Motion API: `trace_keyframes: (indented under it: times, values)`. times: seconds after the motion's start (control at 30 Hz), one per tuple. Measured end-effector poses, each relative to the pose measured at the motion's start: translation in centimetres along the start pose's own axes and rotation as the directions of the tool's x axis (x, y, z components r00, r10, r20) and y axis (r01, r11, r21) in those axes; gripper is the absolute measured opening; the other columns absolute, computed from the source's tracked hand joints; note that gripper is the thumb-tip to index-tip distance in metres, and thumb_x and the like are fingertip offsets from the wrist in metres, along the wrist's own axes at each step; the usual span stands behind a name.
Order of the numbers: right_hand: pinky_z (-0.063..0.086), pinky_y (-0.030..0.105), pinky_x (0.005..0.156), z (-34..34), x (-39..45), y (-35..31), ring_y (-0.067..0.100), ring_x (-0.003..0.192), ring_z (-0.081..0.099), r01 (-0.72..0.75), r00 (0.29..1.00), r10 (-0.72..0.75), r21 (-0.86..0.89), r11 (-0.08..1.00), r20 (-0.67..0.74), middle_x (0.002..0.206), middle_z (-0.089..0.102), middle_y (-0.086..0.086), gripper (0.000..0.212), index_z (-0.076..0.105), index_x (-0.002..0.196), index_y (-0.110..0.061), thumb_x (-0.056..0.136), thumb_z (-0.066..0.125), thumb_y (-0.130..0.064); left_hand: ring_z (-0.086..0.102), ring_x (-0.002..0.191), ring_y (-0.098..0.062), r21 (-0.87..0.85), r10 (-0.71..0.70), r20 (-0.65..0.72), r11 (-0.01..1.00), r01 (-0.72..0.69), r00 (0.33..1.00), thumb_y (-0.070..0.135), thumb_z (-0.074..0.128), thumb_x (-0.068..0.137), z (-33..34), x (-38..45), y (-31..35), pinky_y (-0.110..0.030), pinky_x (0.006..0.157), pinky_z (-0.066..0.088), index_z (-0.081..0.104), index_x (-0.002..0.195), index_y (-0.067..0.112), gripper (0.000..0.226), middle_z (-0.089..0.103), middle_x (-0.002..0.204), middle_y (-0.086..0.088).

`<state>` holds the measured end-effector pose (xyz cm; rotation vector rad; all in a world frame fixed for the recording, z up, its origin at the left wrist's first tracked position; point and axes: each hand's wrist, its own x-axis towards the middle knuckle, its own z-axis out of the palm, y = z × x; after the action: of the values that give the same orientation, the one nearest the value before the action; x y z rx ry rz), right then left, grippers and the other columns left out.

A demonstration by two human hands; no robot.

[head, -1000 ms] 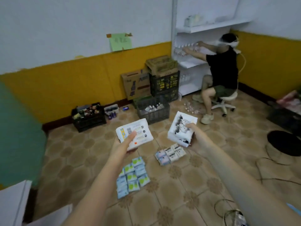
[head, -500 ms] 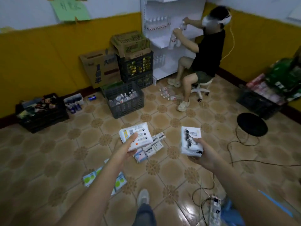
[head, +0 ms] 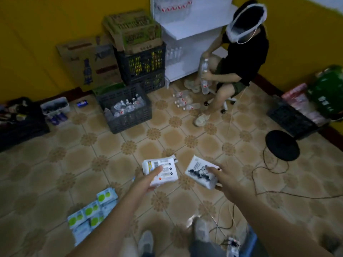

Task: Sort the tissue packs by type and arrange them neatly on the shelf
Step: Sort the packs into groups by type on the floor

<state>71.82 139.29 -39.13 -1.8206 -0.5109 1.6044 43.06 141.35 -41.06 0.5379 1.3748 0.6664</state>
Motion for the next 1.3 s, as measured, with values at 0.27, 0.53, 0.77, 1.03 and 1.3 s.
trace_keyframes:
  times: [0.27, 0.53, 0.77, 1.03, 1.3]
  values:
    - [0.058, 0.049, 0.087, -4.1, 18.4, -2.5, 0.031, 0.089, 0.073, -0.08, 0.994, 0.093, -0.197, 0.977, 0.057, 0.097, 0.075, 0.014, 0.054, 0.066, 0.113, 0.001, 0.074, 0.081, -0.032, 0.071, 0.068, -0.001, -0.03, -0.012, -0.18, 1.0, 0.007, 0.984, 0.016, 0.071, 0.089, 6.3, 10.0, -3.5, -0.014, 0.053, 0.051, 0.069, 0.097, 0.022, 0.01, 0.077, 0.079, 0.01]
    - [0.056, 0.041, 0.077, -5.4, 36.7, 4.0, 0.018, 0.093, 0.062, -0.145, 0.978, 0.194, -0.41, 0.901, 0.08, 0.111, 0.061, -0.001, 0.047, 0.044, 0.128, -0.025, 0.091, 0.066, -0.041, 0.073, 0.093, -0.017, -0.242, -0.27, -0.253, 0.947, 0.209, 0.929, 0.037, 0.08, 0.078, 11.8, 23.7, -15.8, -0.026, 0.068, 0.057, 0.068, 0.114, 0.02, 0.042, 0.076, 0.107, -0.002]
    - [0.06, 0.039, 0.058, -3.4, 55.5, 17.5, 0.026, 0.085, 0.072, -0.104, 0.99, 0.142, -0.578, 0.809, 0.021, 0.106, 0.069, 0.014, 0.06, 0.058, 0.117, -0.004, 0.077, 0.081, -0.042, 0.07, 0.105, -0.019, -0.169, -0.282, -0.281, 0.955, 0.242, 0.917, 0.067, 0.089, 0.05, 10.3, 42.0, -33.2, -0.047, 0.095, 0.055, 0.066, 0.122, 0.024, 0.087, 0.073, 0.116, 0.003]
    - [0.059, 0.048, 0.083, 0.4, 74.2, 32.5, 0.03, 0.099, 0.064, -0.05, 0.998, 0.055, -0.543, 0.838, -0.007, 0.114, 0.058, 0.008, 0.053, 0.051, 0.129, -0.014, 0.088, 0.069, -0.042, 0.072, 0.094, -0.019, -0.189, -0.267, -0.364, 0.959, 0.21, 0.892, 0.047, 0.093, 0.059, 8.2, 59.5, -52.1, -0.042, 0.081, 0.061, 0.058, 0.118, 0.011, 0.078, 0.071, 0.111, -0.006]
    - [0.054, 0.048, 0.092, 3.5, 80.3, 38.6, 0.03, 0.103, 0.062, 0.054, 0.995, 0.011, -0.645, 0.762, 0.097, 0.104, 0.059, 0.005, 0.047, 0.052, 0.118, -0.011, 0.094, 0.054, -0.051, 0.072, 0.099, -0.015, -0.121, -0.109, -0.375, 0.99, 0.068, 0.921, 0.026, 0.087, 0.074, 11.5, 64.6, -56.8, -0.039, 0.082, 0.061, 0.062, 0.115, 0.021, 0.048, 0.073, 0.109, 0.001]
